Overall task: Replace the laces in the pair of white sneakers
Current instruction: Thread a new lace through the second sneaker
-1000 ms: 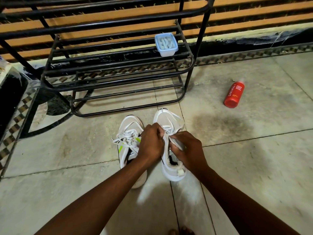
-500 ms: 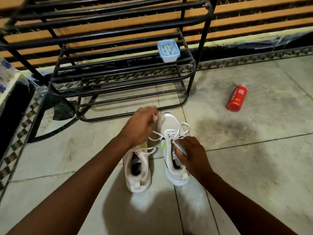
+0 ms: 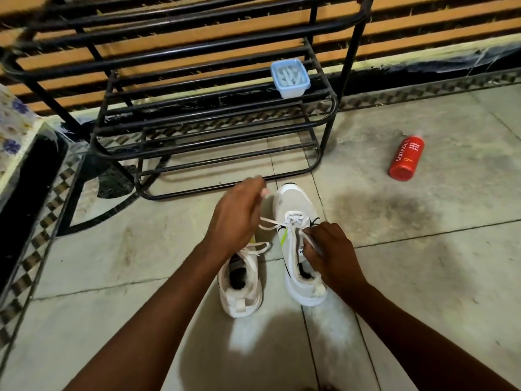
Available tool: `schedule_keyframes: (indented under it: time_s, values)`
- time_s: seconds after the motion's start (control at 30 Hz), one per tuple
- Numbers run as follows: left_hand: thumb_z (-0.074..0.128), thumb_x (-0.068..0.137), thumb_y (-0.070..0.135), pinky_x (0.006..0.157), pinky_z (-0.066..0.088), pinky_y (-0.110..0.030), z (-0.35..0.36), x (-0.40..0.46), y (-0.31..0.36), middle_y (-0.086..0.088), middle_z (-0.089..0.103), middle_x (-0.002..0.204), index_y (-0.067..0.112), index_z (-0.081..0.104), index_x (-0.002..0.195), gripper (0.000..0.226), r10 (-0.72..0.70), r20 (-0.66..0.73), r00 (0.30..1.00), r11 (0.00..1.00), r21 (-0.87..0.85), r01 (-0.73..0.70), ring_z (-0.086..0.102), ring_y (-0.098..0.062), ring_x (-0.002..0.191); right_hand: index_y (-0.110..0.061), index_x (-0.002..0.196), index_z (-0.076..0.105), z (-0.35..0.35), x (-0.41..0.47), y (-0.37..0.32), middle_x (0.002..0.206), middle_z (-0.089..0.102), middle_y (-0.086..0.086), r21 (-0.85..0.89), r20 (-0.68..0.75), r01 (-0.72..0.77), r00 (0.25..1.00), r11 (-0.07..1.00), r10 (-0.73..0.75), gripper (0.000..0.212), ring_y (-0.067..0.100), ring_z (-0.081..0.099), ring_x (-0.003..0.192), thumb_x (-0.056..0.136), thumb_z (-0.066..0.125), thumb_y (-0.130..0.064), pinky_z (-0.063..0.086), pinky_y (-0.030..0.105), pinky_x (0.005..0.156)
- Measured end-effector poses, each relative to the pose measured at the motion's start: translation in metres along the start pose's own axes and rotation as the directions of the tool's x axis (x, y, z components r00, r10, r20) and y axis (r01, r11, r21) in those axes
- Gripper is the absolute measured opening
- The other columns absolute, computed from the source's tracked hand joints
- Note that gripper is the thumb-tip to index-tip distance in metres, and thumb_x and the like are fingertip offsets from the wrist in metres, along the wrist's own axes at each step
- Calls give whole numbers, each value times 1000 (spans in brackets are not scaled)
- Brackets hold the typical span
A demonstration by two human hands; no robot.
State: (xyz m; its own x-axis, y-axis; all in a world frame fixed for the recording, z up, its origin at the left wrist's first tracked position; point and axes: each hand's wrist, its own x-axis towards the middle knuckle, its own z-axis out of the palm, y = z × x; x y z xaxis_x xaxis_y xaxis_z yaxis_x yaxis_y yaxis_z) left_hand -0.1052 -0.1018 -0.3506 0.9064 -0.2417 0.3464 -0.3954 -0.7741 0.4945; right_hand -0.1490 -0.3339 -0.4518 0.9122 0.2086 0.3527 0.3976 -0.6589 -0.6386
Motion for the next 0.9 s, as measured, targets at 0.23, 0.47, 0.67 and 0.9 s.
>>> schedule_keyframes:
  time_s: [0.23,0.47,0.67,0.9]
  values:
    - [61,100,42,75,22,-37,14,-7,0,13,55,99,32,76,99,18,-30,301,953,968,245,-47,38,-20,104,-11,111,68,0,-1,0,99,59,3,-24,10,4,1000,1000,-4,30,25,53,90,90,56,-29,44,35,78]
    - [69,93,21,73,40,-33,12,8,18,0,41,64,10,43,54,48,-442,-53,895,841,-370,394,49,-15,65,-11,108,66,-2,0,-3,97,58,2,-30,16,-1,1000,1000,1,28,25,52,89,89,54,-27,45,38,75]
    - [62,67,-8,72,45,-41,19,6,28,3,43,77,21,37,53,41,-514,-212,831,843,-301,445,50,-23,80,-13,108,64,0,1,-2,98,58,1,-26,19,-13,1000,1000,14,26,25,52,90,87,55,-26,46,38,76]
    - [57,59,-9,74,25,-36,17,4,27,-1,47,94,26,40,57,39,-482,-215,849,872,-28,488,43,-21,96,-14,107,63,1,1,-3,98,58,1,-41,0,-13,1000,999,13,24,24,51,90,87,54,-24,43,33,77]
